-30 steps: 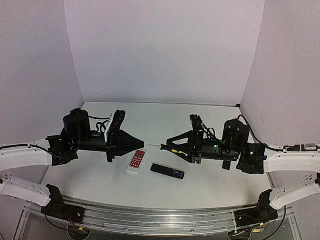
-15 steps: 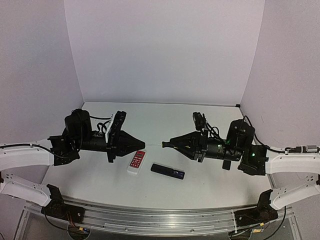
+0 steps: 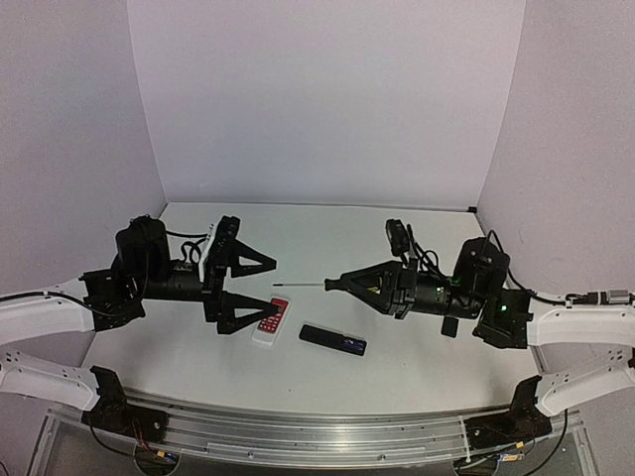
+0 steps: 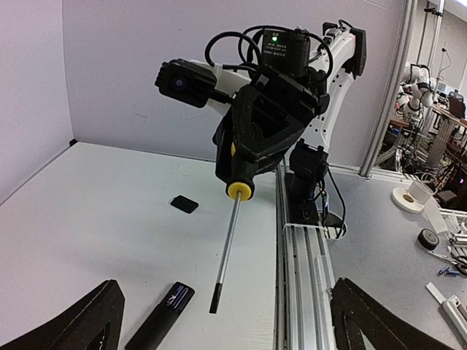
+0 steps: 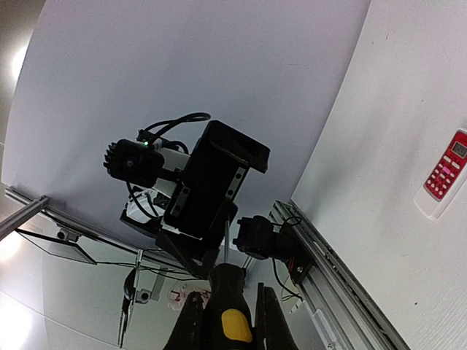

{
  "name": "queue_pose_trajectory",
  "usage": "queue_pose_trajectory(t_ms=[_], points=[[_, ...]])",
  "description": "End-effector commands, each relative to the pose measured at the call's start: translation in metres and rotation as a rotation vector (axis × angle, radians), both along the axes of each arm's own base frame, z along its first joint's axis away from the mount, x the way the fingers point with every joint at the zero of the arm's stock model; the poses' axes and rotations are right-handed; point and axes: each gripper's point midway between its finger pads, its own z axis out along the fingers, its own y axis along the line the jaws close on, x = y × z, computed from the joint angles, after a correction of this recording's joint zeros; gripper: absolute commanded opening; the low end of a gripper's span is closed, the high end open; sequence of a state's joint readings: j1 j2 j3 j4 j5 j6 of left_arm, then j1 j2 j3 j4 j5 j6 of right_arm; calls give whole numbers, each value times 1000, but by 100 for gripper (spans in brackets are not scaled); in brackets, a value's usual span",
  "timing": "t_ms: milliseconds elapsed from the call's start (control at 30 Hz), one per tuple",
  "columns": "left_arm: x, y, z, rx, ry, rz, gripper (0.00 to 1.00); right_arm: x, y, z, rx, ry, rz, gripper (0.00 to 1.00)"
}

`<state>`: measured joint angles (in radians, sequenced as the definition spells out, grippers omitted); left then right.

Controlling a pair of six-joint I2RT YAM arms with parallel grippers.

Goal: Unload the batteries from the remote control

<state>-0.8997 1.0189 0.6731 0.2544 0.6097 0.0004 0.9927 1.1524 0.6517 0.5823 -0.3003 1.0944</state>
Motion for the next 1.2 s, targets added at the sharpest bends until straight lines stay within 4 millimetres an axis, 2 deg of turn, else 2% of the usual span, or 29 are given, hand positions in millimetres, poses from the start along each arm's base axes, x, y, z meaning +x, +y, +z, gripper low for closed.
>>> queue_pose_trajectory(t_ms=[0,100,300,433,533,600,667,833,1033,1167], points=[[-9,21,20,-53,82,52,100,-11,-10,20,41,-174,36,0],[-13,36,13,-72,163,97,100,-20,-14,26,44,-266,65,0],[0,65,11,-139,344,282,100,-26,-15,30,36,-327,94,0],[13,69,0,-141,491,370,100,-22,-16,22,-5,-357,75,0],[19,58,-21,-98,612,379,100,-14,-20,11,-70,-395,26,0],[22,46,-39,-51,681,372,100,-4,-25,-5,-163,-415,-29,0],[24,33,-58,20,743,353,100,9,-36,-24,-282,-434,-101,0],[30,9,-78,107,823,320,100,32,-70,-64,-540,-486,-246,0],[23,-28,-112,190,952,200,100,45,-116,-91,-738,-441,-401,0],[23,-50,-148,268,1036,198,100,49,-136,-98,-812,-411,-468,0]])
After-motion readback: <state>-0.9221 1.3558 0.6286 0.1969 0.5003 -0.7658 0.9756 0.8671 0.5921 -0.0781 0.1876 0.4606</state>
